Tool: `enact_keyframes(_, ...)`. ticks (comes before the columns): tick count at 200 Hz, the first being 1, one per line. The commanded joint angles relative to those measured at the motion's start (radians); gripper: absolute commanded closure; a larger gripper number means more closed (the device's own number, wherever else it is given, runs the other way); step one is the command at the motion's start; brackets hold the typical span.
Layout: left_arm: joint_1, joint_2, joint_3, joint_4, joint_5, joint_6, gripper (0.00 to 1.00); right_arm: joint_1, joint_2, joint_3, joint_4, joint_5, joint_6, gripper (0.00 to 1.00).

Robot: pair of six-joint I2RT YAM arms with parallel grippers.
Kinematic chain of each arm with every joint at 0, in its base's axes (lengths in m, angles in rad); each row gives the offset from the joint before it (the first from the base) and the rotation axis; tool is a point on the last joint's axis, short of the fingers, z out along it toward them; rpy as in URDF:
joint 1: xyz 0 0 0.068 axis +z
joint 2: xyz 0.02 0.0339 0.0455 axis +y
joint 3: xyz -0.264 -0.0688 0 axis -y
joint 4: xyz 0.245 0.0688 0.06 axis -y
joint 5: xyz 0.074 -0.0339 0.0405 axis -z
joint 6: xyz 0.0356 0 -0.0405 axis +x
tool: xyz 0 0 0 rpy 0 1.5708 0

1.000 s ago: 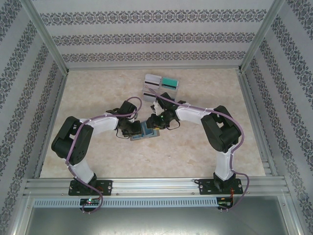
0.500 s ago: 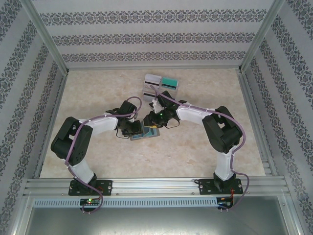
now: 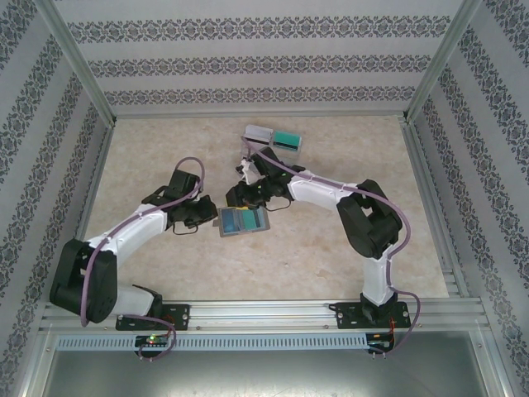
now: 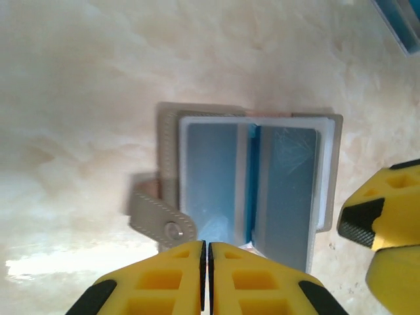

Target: Put the credit cards into the card holder

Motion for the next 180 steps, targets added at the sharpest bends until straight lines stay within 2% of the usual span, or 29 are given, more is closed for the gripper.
enact_keyframes(1, 0.039, -0.034, -0.034, -0.043, -0.023, -0.024, 0.88, 0.018, 0.053, 0.026, 0.009, -0.029, 0.01, 0.63)
enact_keyframes(81, 0.081, -0.072, -0.048, -0.044, -0.016, -0.008, 0.84, -0.015, 0.019, 0.028, 0.002, -0.03, -0.008, 0.63)
enact_keyframes(102, 0.082, -0.043, -0.024, -0.03, -0.008, 0.007, 0.83, -0.062, -0.028, 0.029, -0.043, -0.005, -0.049, 0.63)
enact_keyframes(156, 0.081, 0.097, 0.113, -0.016, -0.008, 0.073, 0.68, -0.243, -0.13, 0.02, -0.158, 0.073, -0.158, 0.63)
enact_keyframes(180, 0.082, 0.172, 0.16, 0.01, 0.017, 0.082, 0.66, -0.304, -0.151, 0.015, -0.179, 0.095, -0.183, 0.63)
